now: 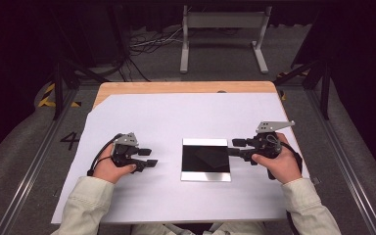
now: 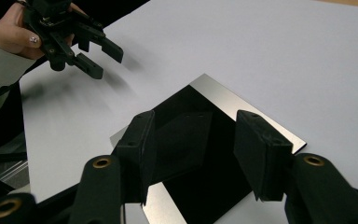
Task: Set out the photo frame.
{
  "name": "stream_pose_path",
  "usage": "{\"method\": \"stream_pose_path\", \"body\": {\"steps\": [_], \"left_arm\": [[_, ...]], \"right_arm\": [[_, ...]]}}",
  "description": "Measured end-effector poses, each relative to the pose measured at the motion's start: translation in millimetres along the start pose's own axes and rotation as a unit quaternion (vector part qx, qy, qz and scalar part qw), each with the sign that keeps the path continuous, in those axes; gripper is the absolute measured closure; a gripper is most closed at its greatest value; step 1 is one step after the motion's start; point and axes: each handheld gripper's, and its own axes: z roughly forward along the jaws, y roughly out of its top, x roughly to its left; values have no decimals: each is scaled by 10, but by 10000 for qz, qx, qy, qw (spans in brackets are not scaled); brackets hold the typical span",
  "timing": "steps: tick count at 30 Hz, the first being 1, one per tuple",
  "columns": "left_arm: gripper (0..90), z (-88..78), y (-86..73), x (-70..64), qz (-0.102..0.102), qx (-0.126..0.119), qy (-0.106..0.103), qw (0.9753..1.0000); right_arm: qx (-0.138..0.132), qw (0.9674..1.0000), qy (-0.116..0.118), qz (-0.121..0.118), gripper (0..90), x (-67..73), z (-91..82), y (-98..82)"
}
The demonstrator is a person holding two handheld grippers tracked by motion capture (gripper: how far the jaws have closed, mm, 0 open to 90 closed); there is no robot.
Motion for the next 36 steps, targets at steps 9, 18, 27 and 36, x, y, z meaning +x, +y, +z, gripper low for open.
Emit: {"method": "stream_pose_path", "body": {"steps": [9,18,27,36], "left_arm": [[451,3,2,-2,17,15,-7,10000],[453,6,-2,-3,-8,46,15,10000],[452,3,-1,-6,4,60,6,10000],[452,-12,-21,-8,-5,54,30,10000]], "right_arm": [[265,9994,62,207,457,-22,133,-4],[444,9974,47,569,426,-37,209,-27],[538,9955,37,775,376,7,302,-16],[690,9935,103,901,359,16,375,-27]]}}
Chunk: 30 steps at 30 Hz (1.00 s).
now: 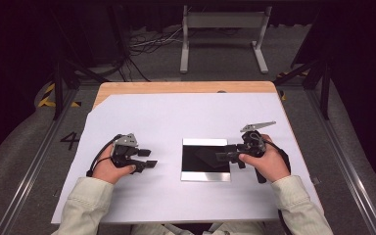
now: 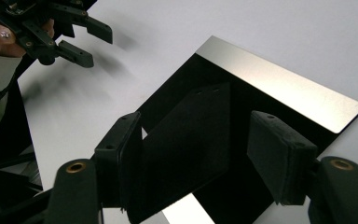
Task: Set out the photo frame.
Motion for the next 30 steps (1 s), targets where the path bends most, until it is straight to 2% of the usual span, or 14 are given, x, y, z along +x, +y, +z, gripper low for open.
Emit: {"method": "stream_pose_path", "body": {"steps": [9,15,20,24,30], "left_arm": [[452,8,0,1,10,22,-2,10000],[452,14,6,-4,-2,18,-30,10000],[452,10,11,0,14,18,-17,10000],[452,16,13,-6,-20,8,-29,10000],[451,18,23,1,43,17,-30,10000]], "right_arm": [[138,9998,12,141,352,-3,58,-12],[119,9988,87,472,366,-8,91,-22],[124,9954,188,928,389,0,139,-24],[155,9939,201,1070,389,-3,155,-32],[258,9917,197,1246,384,-23,171,-55]]}}
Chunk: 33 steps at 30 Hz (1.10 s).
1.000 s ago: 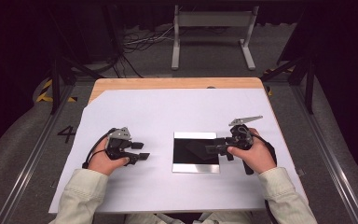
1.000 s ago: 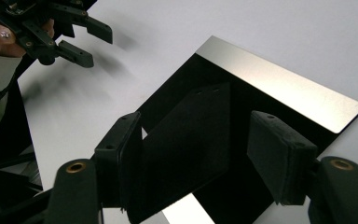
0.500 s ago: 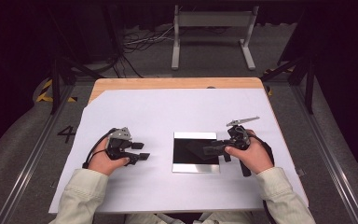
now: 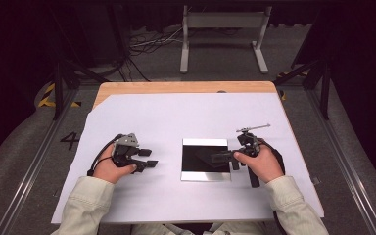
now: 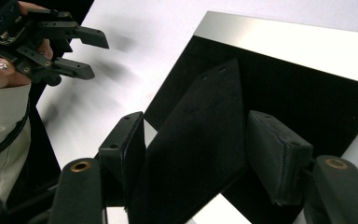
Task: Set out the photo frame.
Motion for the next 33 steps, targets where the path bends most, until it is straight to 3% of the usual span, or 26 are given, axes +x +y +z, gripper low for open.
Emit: {"method": "stream_pose_path", "body": {"steps": [19,24,33], "left_arm": [[451,13,-2,-2,-12,-10,-1,10000],[452,15,-1,-2,-9,-2,-9,10000],[452,17,-2,0,3,14,-7,10000]], "right_arm": [[210,9994,179,203,365,-16,47,-23],[258,9989,314,224,463,-5,32,-18],[275,9986,400,219,514,-3,14,-15]]}}
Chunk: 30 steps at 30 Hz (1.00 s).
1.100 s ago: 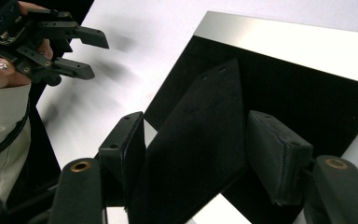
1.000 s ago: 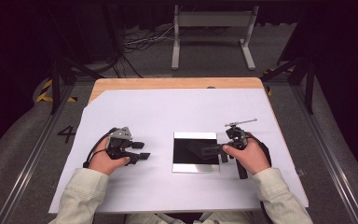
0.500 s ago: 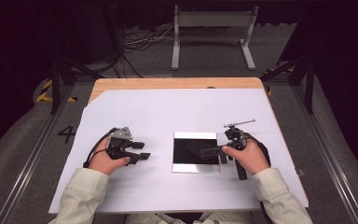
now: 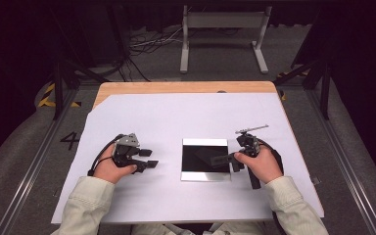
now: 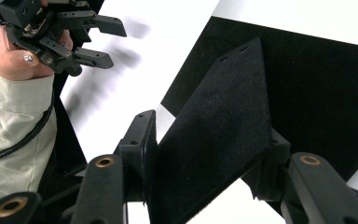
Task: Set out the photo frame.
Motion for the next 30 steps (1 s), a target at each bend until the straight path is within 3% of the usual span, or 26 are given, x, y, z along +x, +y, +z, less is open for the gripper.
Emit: {"method": "stream_pose_path", "body": {"steps": [6,16,21,23,25,26,30], "left_arm": [[452,-1,1,-9,-32,-21,2,10000],[452,-5,17,-27,14,-5,5,10000],[451,-3,22,-35,20,19,0,10000],[451,-5,25,-36,30,18,2,10000],[451,-7,31,-42,52,12,0,10000],[451,-4,31,-45,53,-1,2,10000],[451,-3,33,-49,55,-6,3,10000]], "right_arm": [[46,9999,-2,-121,546,20,-20,-4],[322,9976,71,-616,675,132,-109,-7],[534,9934,-5,-1019,733,190,-145,-7],[567,9929,-19,-1050,746,198,-151,-6],[674,9900,-46,-1235,784,216,-163,-8],[687,9892,57,-1294,806,234,-173,-9],[707,9882,120,-1357,836,294,-185,-10]]}}
